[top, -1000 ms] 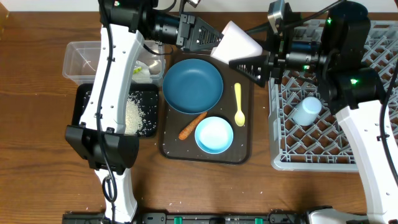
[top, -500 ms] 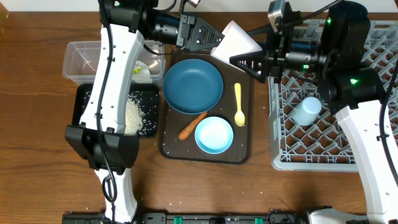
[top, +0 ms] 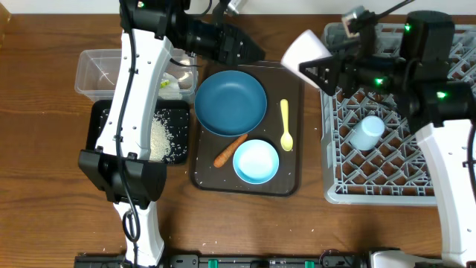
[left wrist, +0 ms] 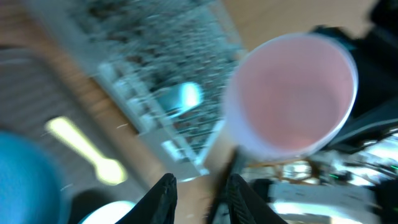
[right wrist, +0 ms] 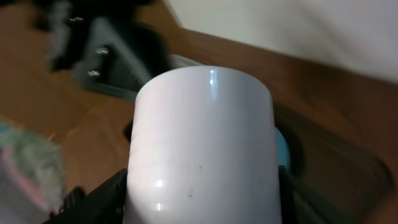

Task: Sort waste into correct bins and load items into the dishwasher rack
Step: 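Place pink cup upside down in rack with right gripper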

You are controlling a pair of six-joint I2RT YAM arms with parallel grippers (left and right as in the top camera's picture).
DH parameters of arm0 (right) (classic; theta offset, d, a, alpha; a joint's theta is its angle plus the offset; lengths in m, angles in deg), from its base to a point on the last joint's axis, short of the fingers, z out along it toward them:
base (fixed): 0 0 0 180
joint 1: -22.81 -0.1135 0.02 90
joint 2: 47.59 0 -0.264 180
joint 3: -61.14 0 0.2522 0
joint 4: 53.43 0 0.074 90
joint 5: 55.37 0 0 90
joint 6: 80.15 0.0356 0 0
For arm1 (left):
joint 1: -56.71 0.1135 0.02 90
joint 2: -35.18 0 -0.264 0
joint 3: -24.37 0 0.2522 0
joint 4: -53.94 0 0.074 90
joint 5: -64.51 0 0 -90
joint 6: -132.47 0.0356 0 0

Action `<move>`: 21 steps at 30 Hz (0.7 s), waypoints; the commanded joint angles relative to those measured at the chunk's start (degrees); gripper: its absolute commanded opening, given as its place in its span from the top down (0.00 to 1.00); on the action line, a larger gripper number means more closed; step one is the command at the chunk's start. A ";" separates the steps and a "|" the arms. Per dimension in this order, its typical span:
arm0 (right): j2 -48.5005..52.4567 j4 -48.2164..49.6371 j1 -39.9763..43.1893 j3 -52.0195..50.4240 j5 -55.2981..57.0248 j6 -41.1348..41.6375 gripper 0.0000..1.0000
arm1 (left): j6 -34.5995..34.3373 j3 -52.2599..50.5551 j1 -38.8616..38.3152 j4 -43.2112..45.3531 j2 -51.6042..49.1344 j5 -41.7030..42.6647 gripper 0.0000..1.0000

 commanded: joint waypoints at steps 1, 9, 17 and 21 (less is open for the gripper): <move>-3.17 -4.26 3.48 0.11 9.99 3.56 0.38 | -0.04 0.33 -0.09 -1.18 -0.50 -15.30 0.70; -5.40 -21.81 15.39 0.15 23.32 6.69 0.43 | -0.11 -1.84 -0.13 -2.38 -0.52 -21.09 0.69; -4.81 -37.46 25.40 0.15 32.44 5.31 0.43 | -0.09 -5.31 -0.87 -1.99 -0.52 -23.32 0.69; -3.39 -41.75 27.52 0.13 35.10 4.68 0.43 | -0.09 -6.47 -1.86 -1.92 -0.52 -25.33 0.69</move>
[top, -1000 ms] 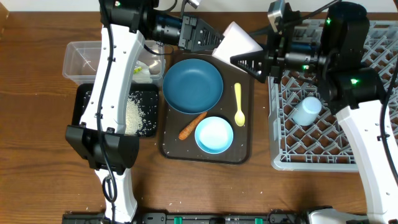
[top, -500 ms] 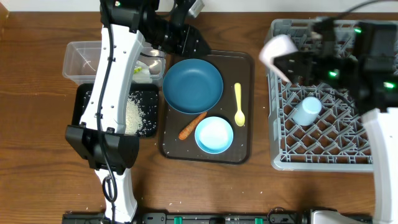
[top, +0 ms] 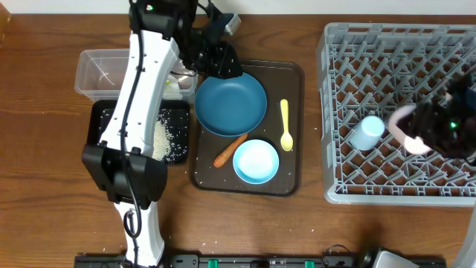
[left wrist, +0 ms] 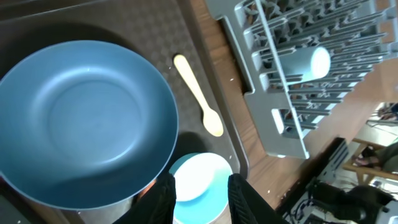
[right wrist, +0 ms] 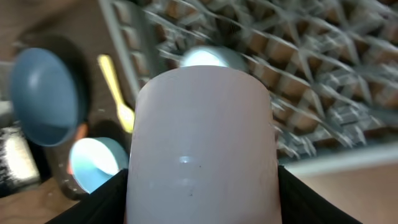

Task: Sort waste into correct bins and load items into the dishwasher rack
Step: 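Place pink cup upside down in rack with right gripper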

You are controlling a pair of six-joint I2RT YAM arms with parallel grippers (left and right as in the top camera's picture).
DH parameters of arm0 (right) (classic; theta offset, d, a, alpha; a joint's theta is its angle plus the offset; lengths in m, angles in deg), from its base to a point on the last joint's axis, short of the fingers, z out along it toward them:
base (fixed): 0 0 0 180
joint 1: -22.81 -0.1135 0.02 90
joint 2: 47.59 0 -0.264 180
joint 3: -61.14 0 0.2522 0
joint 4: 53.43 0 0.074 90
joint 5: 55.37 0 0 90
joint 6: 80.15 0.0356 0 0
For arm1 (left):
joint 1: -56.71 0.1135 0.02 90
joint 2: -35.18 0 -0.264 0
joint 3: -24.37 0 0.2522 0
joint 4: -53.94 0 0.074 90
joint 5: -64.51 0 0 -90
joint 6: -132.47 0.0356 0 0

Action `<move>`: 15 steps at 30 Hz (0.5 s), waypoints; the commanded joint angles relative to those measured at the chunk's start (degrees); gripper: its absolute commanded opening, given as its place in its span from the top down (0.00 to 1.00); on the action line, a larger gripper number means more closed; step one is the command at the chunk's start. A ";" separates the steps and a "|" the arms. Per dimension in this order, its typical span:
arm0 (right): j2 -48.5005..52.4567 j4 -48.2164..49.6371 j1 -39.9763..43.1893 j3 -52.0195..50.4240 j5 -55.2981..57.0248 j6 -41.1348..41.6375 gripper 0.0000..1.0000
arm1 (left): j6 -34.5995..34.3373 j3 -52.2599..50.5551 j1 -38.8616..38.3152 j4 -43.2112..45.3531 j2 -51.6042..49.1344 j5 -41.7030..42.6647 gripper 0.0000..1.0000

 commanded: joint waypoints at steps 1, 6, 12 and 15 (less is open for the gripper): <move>1.81 -2.14 1.16 0.22 4.79 -0.85 0.43 | -0.07 -0.90 -1.09 -0.02 -0.52 -2.69 0.69; 6.54 -5.16 1.18 0.22 8.00 -0.87 0.42 | -0.04 -1.01 -2.40 0.24 -0.52 -2.73 0.69; 13.40 -6.36 1.18 0.22 7.96 -1.51 0.42 | -0.04 -1.01 -4.00 0.85 -0.52 -2.95 0.69; 15.65 -6.36 1.18 0.22 7.98 -1.53 0.42 | -0.04 -1.01 -4.83 0.81 -0.52 -5.03 0.69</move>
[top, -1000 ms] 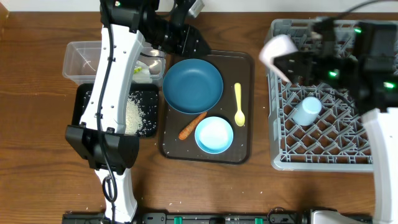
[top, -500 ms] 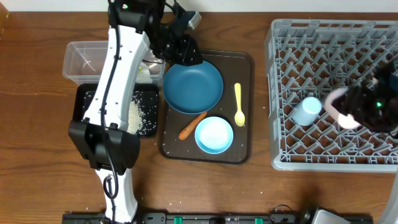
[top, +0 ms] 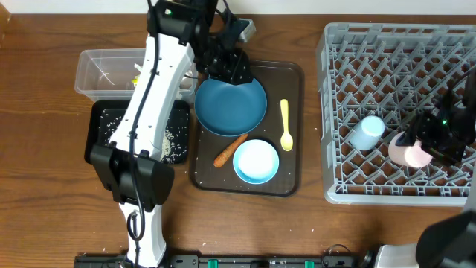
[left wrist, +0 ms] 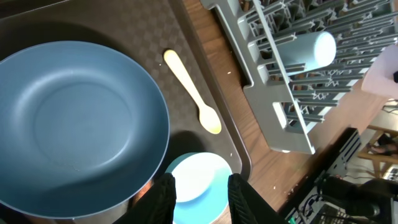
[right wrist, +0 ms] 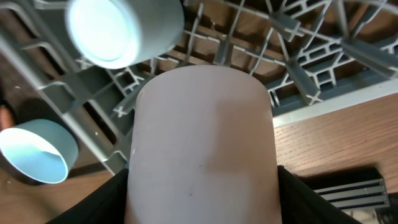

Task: Sort waste into correct bins and load items into the dishwasher rack
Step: 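Place pink cup upside down in rack with right gripper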

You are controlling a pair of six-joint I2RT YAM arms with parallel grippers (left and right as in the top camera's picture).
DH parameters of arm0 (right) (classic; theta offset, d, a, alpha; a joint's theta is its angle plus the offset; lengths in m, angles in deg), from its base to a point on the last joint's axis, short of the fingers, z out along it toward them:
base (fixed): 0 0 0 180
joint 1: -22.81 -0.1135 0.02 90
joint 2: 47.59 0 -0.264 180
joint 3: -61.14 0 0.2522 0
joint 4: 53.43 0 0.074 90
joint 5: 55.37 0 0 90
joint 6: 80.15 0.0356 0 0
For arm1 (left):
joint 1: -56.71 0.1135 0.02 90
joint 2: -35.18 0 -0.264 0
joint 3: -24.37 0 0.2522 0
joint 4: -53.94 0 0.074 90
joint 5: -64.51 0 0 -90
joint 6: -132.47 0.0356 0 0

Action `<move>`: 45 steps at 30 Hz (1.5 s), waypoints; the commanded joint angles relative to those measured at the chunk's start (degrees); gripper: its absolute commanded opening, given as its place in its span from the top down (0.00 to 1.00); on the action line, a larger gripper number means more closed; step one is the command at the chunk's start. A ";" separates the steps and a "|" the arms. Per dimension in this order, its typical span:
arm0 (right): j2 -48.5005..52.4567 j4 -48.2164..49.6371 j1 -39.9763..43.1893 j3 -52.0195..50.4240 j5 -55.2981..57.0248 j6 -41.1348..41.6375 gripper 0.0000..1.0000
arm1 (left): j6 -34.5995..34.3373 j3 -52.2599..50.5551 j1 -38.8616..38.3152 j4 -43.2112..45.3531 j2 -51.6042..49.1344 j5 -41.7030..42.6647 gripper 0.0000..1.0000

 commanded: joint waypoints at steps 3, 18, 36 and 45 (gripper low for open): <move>3.04 0.96 0.39 0.22 0.81 -1.09 0.41 | -0.04 -0.39 -1.40 -0.02 -0.52 -3.45 0.69; 10.14 4.09 0.39 0.11 1.66 -0.87 0.41 | -0.04 -0.39 -2.03 -0.07 -0.52 -4.52 0.68; 11.82 5.14 0.39 1.55 -0.09 -1.09 0.13 | -0.07 -0.39 -2.03 -0.46 -0.52 -4.50 0.68; 6.69 4.11 -3.41 11.91 -7.58 -4.11 0.18 | -1.62 0.33 -0.37 -0.42 3.80 -4.66 0.68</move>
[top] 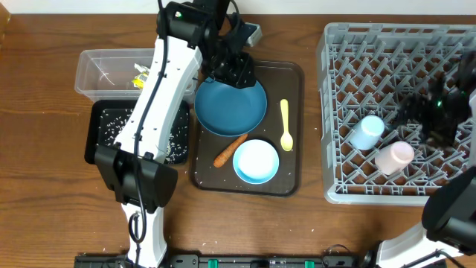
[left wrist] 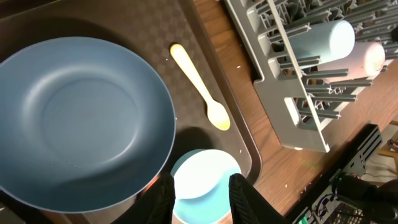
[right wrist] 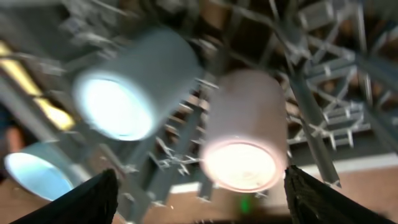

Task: Sort waste into correct bins and load items into the dishwasher rack
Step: 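Place pink cup upside down in rack with right gripper, then reach right gripper to light-blue bowl on brown tray and grasp rim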

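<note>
A pink cup [top: 393, 157] lies on its side in the grey dish rack [top: 446, 45], next to a light blue cup [top: 367, 132]. My right gripper [right wrist: 199, 199] hangs open above both cups [right wrist: 244, 134], holding nothing. On the brown tray [top: 291, 74] sit a blue plate [top: 230, 103], a light blue bowl [top: 256, 161], a yellow spoon [top: 285, 124] and a carrot [top: 230, 150]. My left gripper [left wrist: 200, 199] is open and empty over the plate [left wrist: 81, 118] and the bowl [left wrist: 205, 186].
A clear bin [top: 104, 67] holding scraps stands at the back left. In front of it is a black bin [top: 104, 126] with rice in it. The left arm reaches across both bins. The rack fills the right side of the table.
My right gripper has let go of the pink cup and drawn back from it. The cup now lies in the rack beside the light blue cup. The left gripper has barely shifted.
First my right gripper held the pink cup near the rack's left corner, close to the left gripper. Then it carried the cup over the rack, then low beside the light blue cup. Now the cup rests there, released. The left gripper settled open over the plate.
</note>
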You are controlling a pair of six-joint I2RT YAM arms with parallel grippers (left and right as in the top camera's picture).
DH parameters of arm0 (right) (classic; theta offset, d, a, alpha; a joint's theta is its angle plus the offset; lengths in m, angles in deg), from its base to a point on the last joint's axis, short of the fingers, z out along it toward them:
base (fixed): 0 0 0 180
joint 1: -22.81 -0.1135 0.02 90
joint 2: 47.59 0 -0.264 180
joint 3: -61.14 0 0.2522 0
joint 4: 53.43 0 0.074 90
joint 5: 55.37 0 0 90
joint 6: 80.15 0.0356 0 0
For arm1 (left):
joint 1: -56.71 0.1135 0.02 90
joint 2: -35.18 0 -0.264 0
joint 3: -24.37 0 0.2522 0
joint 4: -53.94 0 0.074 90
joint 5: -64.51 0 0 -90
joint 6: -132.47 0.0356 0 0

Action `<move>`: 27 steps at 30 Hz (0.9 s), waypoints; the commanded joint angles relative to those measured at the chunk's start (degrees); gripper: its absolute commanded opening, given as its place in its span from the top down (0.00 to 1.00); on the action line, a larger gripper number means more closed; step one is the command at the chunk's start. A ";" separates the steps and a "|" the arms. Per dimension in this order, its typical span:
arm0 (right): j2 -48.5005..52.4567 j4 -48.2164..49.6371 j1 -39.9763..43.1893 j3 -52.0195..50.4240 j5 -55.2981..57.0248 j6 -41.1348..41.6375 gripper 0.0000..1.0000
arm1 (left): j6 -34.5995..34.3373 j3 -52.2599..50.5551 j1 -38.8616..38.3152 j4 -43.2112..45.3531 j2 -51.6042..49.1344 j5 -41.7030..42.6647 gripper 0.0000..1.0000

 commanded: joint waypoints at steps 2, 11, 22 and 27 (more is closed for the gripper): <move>-6.49 1.64 -4.66 5.49 -5.22 -1.75 0.18 | -2.45 0.33 1.64 -0.37 6.10 -2.40 0.68; -11.47 10.86 -22.69 5.64 -5.29 2.23 0.20 | -16.85 0.31 1.99 -6.51 13.42 -26.51 0.68; -8.92 21.97 -40.63 -4.07 2.27 9.49 0.26 | -23.98 0.28 8.00 -7.54 13.62 -28.96 0.68; -6.99 27.34 -44.92 -10.67 2.25 10.73 0.31 | -23.98 -0.15 9.99 -7.52 13.62 -28.96 0.68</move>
